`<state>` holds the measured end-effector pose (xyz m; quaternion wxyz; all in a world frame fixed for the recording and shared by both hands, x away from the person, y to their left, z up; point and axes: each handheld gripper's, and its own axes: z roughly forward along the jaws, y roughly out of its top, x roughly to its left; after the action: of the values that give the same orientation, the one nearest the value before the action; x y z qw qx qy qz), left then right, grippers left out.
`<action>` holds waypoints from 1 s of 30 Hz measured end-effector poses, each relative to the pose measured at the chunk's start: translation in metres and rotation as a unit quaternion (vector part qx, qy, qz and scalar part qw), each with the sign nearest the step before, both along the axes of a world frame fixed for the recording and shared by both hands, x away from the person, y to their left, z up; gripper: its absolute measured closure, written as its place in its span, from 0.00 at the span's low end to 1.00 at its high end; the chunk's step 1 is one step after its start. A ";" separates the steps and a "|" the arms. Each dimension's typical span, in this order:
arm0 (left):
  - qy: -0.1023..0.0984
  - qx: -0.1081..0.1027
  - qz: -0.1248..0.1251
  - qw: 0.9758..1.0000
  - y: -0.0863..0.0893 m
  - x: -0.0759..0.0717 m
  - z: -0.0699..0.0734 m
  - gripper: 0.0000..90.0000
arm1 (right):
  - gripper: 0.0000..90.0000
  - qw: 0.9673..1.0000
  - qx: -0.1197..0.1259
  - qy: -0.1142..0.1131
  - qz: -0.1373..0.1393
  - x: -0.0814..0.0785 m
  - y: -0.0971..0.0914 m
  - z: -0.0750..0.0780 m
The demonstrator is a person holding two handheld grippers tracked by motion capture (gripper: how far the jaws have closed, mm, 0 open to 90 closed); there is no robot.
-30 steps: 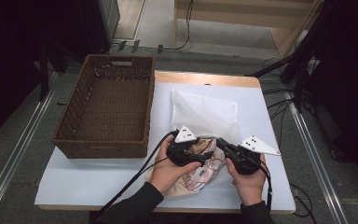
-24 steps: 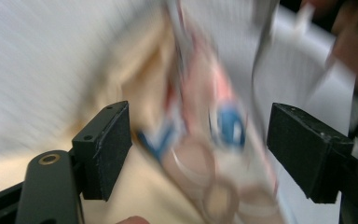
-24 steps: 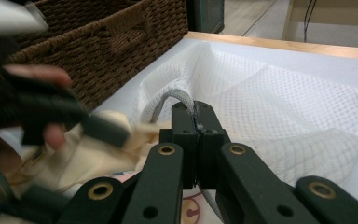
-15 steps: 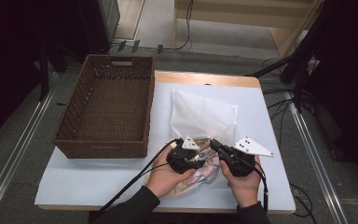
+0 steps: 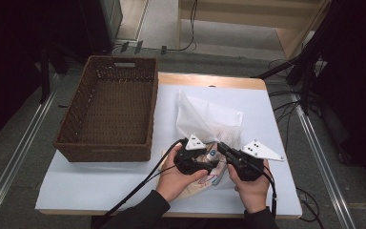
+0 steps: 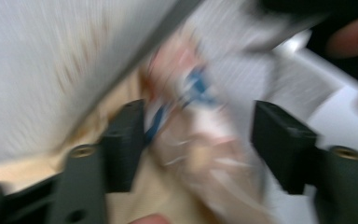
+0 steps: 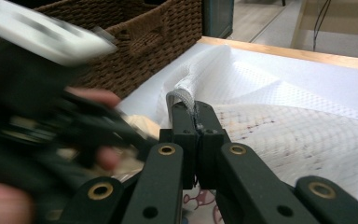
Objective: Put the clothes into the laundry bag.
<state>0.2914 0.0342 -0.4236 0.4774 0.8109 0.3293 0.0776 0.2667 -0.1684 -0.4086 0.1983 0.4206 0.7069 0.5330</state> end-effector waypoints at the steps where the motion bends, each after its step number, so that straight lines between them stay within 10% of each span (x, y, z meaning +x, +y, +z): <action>1: -0.017 -0.001 0.008 1.000 0.004 -0.003 0.007 0.30 | 1.00 1.000 0.002 -0.001 -0.001 0.001 -0.002 0.000; 4: -0.024 0.002 0.021 0.999 0.014 -0.003 0.015 0.19 | 1.00 1.000 0.005 0.000 -0.005 0.002 -0.003 0.000; 8: 0.032 0.046 0.032 0.998 0.031 0.001 -0.010 0.15 | 1.00 1.000 0.000 0.000 -0.005 0.002 -0.001 -0.001; 13: 0.074 0.047 0.031 0.996 0.033 0.003 -0.029 0.18 | 1.00 1.000 -0.003 0.005 -0.002 0.002 0.004 -0.004; 18: 0.087 0.071 -0.010 0.994 0.025 0.001 -0.028 0.83 | 1.00 1.000 -0.006 0.004 0.009 0.001 0.011 -0.005; 21: 0.081 0.053 -0.015 0.995 0.020 -0.001 -0.021 0.95 | 1.00 1.000 -0.009 0.000 0.014 0.000 0.013 -0.006; 25: 0.059 -0.044 -0.040 0.996 0.017 -0.004 0.002 0.96 | 1.00 1.000 0.013 -0.004 0.020 -0.003 0.015 0.000; 28: 0.030 -0.064 -0.017 0.997 0.015 -0.004 0.011 0.96 | 1.00 0.999 0.020 -0.015 0.022 -0.008 0.017 0.008; 30: 0.013 -0.061 0.045 0.997 0.010 0.002 0.007 0.95 | 1.00 0.999 0.018 -0.019 0.025 -0.009 0.018 0.010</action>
<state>0.2935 0.0446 -0.4169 0.5173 0.7657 0.3762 0.0680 0.2573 -0.1500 -0.3982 0.1909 0.3963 0.7036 0.5581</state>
